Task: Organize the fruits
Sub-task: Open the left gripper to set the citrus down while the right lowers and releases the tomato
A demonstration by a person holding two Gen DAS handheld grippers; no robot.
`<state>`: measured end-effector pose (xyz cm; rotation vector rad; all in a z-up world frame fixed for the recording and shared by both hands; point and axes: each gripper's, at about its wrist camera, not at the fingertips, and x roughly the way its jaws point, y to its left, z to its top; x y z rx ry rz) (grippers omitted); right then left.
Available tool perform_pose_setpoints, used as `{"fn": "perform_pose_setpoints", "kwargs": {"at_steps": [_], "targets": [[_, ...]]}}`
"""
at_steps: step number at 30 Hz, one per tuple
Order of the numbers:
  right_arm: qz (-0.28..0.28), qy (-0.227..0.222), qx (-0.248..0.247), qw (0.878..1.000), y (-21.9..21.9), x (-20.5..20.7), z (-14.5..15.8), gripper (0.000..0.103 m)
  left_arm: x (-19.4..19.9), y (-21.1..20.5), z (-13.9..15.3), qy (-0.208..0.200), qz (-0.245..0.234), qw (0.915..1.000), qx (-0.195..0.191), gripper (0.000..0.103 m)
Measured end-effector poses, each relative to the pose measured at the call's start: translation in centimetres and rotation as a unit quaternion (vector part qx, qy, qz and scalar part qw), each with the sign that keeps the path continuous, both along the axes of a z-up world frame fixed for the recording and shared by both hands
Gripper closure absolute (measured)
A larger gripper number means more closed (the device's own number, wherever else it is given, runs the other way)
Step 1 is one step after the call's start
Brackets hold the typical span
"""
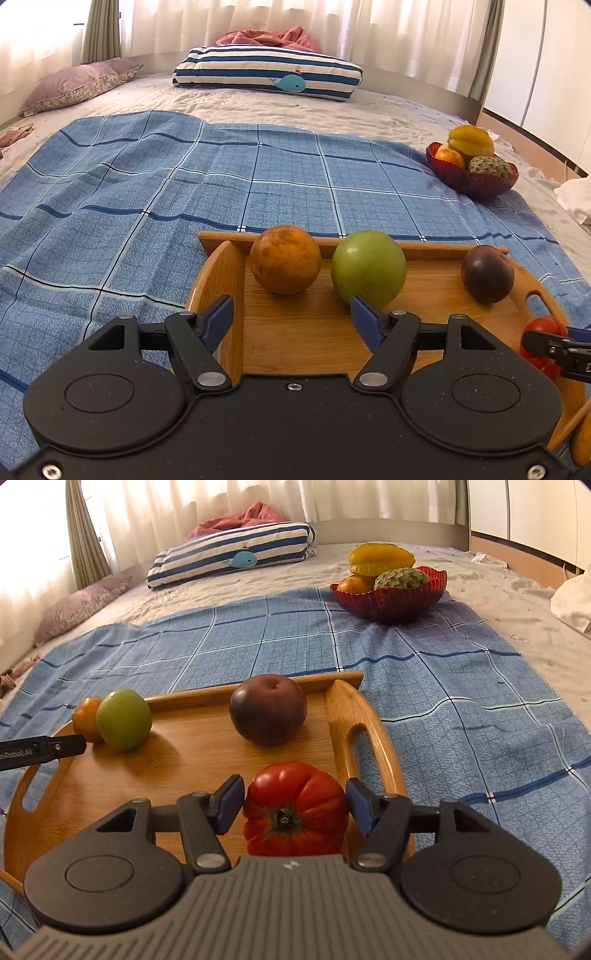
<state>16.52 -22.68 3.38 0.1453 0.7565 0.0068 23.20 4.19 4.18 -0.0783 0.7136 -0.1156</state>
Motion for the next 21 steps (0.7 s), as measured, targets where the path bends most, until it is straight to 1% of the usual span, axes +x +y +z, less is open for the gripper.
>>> {"fn": "perform_pose_setpoints", "kwargs": {"at_steps": [2,4,5,6,7,10,15,17,21], "targets": [[0.004,0.007,-0.011,1.0,0.3,0.0,-0.2,0.029,-0.4,0.0,0.2,-0.003,-0.002,1.0,0.0,0.034],[0.01,0.009,-0.022,1.0,0.4,-0.2,-0.5,0.029,-0.7,0.1,0.3,-0.005,-0.005,1.0,-0.002,0.034],[0.013,0.006,-0.027,1.0,0.5,-0.3,-0.6,0.03,-0.9,0.1,0.4,-0.006,-0.007,0.9999,-0.003,0.034],[0.014,0.002,-0.031,0.999,0.6,-0.4,-0.6,0.037,-1.1,0.1,0.5,-0.008,-0.01,0.9999,-0.003,0.033],[0.012,-0.002,-0.035,0.999,0.7,-0.5,-0.6,0.039,-1.4,0.0,0.6,-0.01,-0.012,0.9999,-0.003,0.033],[0.022,-0.005,-0.023,0.999,0.8,-0.4,-0.5,0.039,-2.1,-0.1,0.9,-0.018,-0.017,0.9997,-0.002,0.032],[0.025,-0.019,-0.033,0.999,1.8,0.7,-0.3,0.039,-3.1,-0.3,1.4,-0.028,-0.024,0.9993,-0.002,0.032],[0.02,-0.014,-0.029,0.999,1.9,1.5,-0.4,0.039,-3.6,-0.3,1.6,-0.029,-0.03,0.9991,-0.005,0.032],[0.007,-0.004,-0.005,1.0,1.3,2.5,-0.6,0.039,-4.5,-0.3,1.9,-0.033,-0.04,0.9986,-0.009,0.031]]}}
